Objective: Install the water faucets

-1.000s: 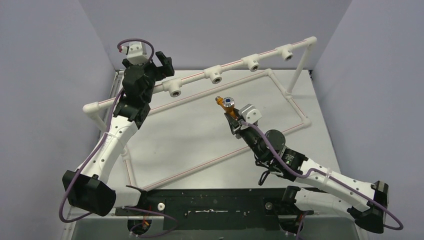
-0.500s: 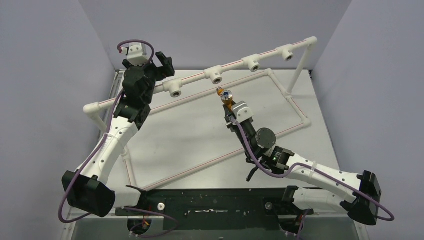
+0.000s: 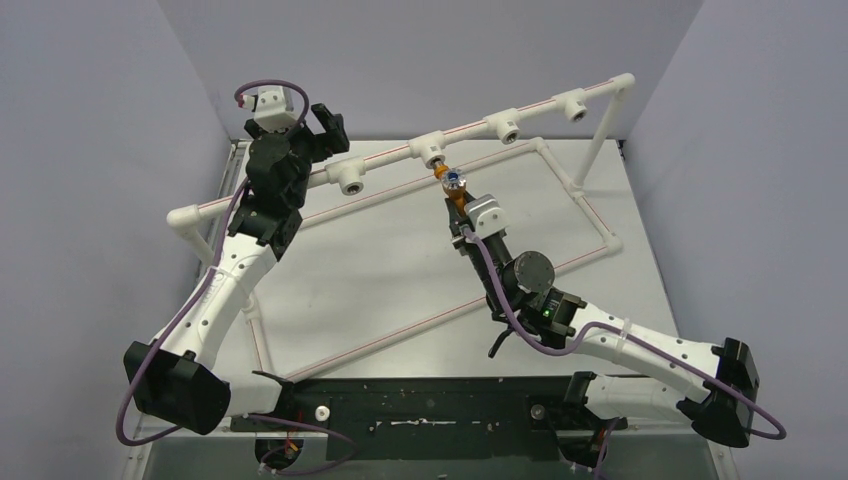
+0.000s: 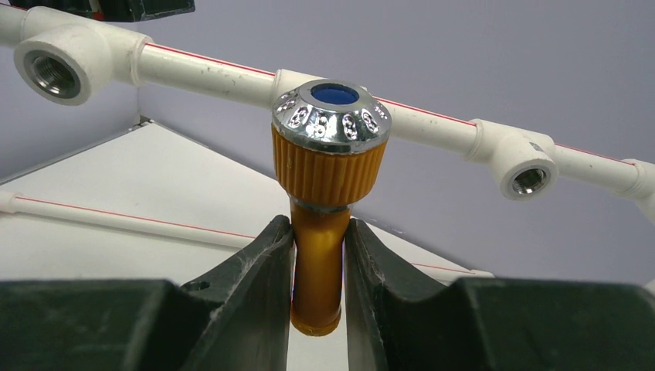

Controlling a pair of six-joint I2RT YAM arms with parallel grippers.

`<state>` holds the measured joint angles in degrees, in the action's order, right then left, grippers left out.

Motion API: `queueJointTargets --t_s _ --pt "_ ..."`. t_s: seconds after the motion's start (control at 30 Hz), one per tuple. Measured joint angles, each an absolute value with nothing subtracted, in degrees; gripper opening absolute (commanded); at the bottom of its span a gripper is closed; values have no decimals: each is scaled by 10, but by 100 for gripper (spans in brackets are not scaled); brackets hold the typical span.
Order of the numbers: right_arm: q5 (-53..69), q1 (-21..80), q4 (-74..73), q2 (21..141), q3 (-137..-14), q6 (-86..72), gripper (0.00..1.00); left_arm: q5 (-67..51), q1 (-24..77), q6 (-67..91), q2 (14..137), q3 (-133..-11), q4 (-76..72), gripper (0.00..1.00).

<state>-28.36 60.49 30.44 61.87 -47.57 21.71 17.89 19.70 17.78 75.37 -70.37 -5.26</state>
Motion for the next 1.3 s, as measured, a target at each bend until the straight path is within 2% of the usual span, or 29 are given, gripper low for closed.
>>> queueJointTargets --t_s 1.3 --pt "-300 608 329 651 -494 235 0 190 201 173 752 -703 -53 95"
